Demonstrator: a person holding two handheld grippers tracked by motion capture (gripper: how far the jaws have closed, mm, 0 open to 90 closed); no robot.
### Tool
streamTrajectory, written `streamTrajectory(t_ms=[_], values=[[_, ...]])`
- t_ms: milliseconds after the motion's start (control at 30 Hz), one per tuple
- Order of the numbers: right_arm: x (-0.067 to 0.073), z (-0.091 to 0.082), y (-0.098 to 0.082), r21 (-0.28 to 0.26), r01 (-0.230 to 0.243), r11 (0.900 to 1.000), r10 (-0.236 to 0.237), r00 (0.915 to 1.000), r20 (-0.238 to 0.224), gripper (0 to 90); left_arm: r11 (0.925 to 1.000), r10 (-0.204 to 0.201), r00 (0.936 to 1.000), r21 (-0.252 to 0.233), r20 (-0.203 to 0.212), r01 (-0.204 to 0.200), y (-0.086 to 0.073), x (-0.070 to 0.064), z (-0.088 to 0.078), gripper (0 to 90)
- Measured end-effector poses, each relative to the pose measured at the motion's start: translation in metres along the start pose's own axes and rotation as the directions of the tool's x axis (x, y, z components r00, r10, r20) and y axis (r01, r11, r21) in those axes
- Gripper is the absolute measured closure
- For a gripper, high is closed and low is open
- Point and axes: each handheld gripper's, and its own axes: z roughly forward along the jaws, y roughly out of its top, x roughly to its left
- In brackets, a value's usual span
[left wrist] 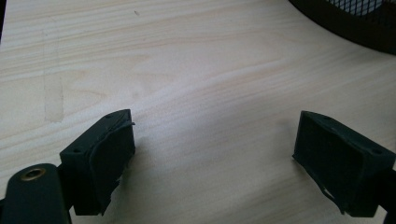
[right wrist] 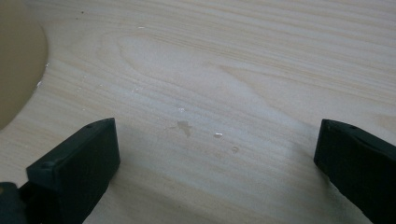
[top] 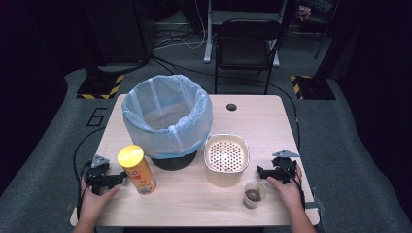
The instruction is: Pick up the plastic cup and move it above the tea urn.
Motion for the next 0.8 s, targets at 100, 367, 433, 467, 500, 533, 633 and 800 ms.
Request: streamTrajectory(t_ms=[100,367,433,467,500,533,633,800], values=[[-0.0007,-0.0004,-0.0004,0.001,0.009,1.0,-0.009,1.0,-0.002,0.0,0.9999,-0.009,0.9999,0.011,0.007,0.009,-0.0014,-0.0052,-0.0015,8.6],[-0.0009,-0.0006,-0.0005,-0.004,0.003,1.0,-0.003,0.9999,-0.01,0.3,0.9995,-0.031,0.9994,0.002,-0.017,0.031,-0.0013,-0.0094,0.0006,8.3],[-0.0016,-0.0016,-0.0015,-0.005,0.016,1.0,-0.016,0.9998,-0.016,1.3,0.9996,-0.028,0.9995,0.002,-0.016,0.028,-0.0012,-0.0091,0.0007,8.3],[-0.002,-0.0023,-0.0019,-0.006,0.017,1.0,-0.017,0.9997,-0.015,1.9,0.9996,-0.027,0.9995,0.002,-0.015,0.027,-0.0011,-0.009,0.0008,8.3],[-0.0015,-0.0028,-0.0023,-0.01,0.01,1.0,-0.01,0.9998,-0.015,2.8,0.9996,-0.027,0.9995,0.002,-0.014,0.027,-0.0012,-0.0089,0.0008,8.3],[-0.0016,-0.0031,-0.0029,-0.013,0.013,1.0,-0.013,0.9998,-0.016,3.4,0.9996,-0.027,0.9995,0.002,-0.015,0.027,-0.0011,-0.0089,0.0008,8.3],[-0.0028,-0.005,-0.0034,-0.024,0.019,1.0,-0.02,0.9996,-0.018,12.1,0.9996,-0.027,0.9995,0.002,-0.014,0.027,-0.0011,-0.0089,0.0008,8.3],[-0.0027,-0.0075,-0.005,-0.045,0.021,0.999,-0.022,0.9996,-0.021,20.0,0.9996,-0.027,0.9995,0.002,-0.015,0.027,-0.0012,-0.0089,0.0008,8.3]])
